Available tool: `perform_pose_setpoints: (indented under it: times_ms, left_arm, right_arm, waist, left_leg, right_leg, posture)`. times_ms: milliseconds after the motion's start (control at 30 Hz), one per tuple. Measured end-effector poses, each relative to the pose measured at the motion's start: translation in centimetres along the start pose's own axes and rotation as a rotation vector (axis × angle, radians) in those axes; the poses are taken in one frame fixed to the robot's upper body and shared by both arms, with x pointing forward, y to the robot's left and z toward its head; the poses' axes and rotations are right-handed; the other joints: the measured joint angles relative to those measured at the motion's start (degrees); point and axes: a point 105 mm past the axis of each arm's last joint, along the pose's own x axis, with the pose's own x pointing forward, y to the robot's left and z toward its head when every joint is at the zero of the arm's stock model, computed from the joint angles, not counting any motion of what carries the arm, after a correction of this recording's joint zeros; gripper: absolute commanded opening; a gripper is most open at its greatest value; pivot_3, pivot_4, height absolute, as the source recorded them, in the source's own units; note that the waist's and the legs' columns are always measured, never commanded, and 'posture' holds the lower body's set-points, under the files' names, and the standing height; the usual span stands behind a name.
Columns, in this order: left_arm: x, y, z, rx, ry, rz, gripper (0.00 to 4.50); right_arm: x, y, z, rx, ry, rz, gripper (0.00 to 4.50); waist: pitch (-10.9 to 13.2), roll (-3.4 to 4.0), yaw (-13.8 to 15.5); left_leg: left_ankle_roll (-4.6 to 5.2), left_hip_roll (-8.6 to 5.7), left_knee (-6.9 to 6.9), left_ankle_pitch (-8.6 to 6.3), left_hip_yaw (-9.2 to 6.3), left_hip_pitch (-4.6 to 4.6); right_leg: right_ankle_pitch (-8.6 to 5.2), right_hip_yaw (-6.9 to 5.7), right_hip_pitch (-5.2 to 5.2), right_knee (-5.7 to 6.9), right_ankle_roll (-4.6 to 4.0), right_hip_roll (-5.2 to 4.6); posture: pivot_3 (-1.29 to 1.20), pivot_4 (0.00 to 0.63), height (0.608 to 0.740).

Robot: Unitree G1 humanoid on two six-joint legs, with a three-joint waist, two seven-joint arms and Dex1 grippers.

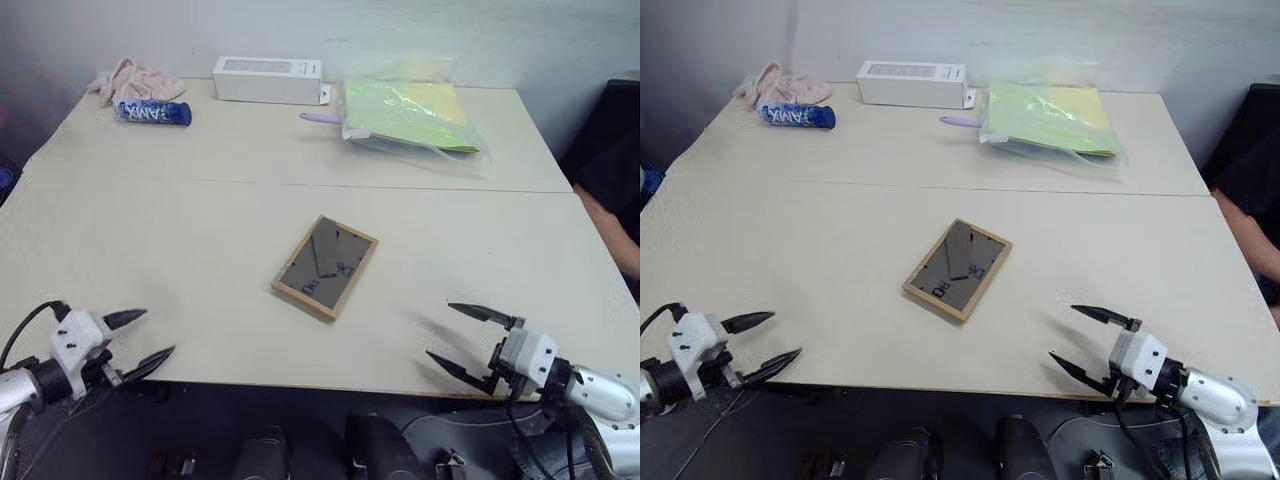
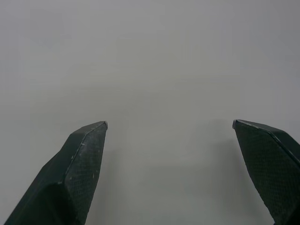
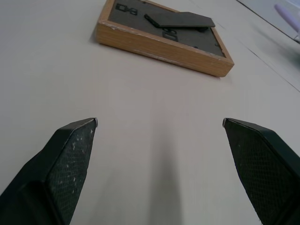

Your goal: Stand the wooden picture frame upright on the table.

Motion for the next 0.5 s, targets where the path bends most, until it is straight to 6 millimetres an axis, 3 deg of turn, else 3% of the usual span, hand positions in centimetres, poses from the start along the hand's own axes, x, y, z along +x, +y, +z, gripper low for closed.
perform_pose_setpoints:
  times_ms: [267, 300, 400, 500]
  left_arm:
    - [2.0, 0.7, 2.2, 0.01, -0.064, -0.009, 4.5]
    - [2.6, 0.6, 2.7, 0.009, -0.073, -0.021, 4.5]
    - [4.6, 1.2, 5.0, 0.01, -0.139, -0.008, 3.96]
    - [8.8, 2.0, 8.9, 0.046, -0.241, -0.005, 2.97]
  right_arm:
    - [1.1, 0.7, 0.1, 0.02, -0.018, -0.006, 4.43]
    - [1.4, 0.8, 0.2, 0.028, -0.021, -0.002, 4.26]
    - [2.8, 0.4, 1.1, 0.042, -0.051, -0.008, 3.55]
    - [5.1, -0.4, 1.9, 0.018, -0.058, -0.005, 2.45]
  waist:
    - [0.0, 0.01, 0.0]
    - [0.0, 0.01, 0.0]
    - [0.0, 0.01, 0.0]
    - [0.0, 0.0, 0.4]
  left_leg:
    - [-0.04, 0.0, 0.0, -0.01, -0.01, -0.02]
    - [-0.04, 0.0, 0.01, 0.0, -0.01, -0.01]
    - [-0.05, 0.0, 0.06, 0.01, -0.01, -0.01]
    - [-0.06, -0.09, 0.18, 0.03, -0.01, -0.08]
  right_leg:
    - [0.0, -0.04, -0.02, 0.03, 0.01, 0.01]
    - [0.0, -0.04, -0.01, 0.07, 0.01, 0.01]
    - [0.01, -0.04, -0.02, 0.14, 0.02, 0.02]
    - [0.04, -0.08, -0.04, 0.21, 0.07, 0.04]
  posture:
    - [0.0, 0.15, 0.74]
    - [0.0, 0.15, 0.74]
    - [0.0, 0.15, 0.74]
    - [0.0, 0.15, 0.74]
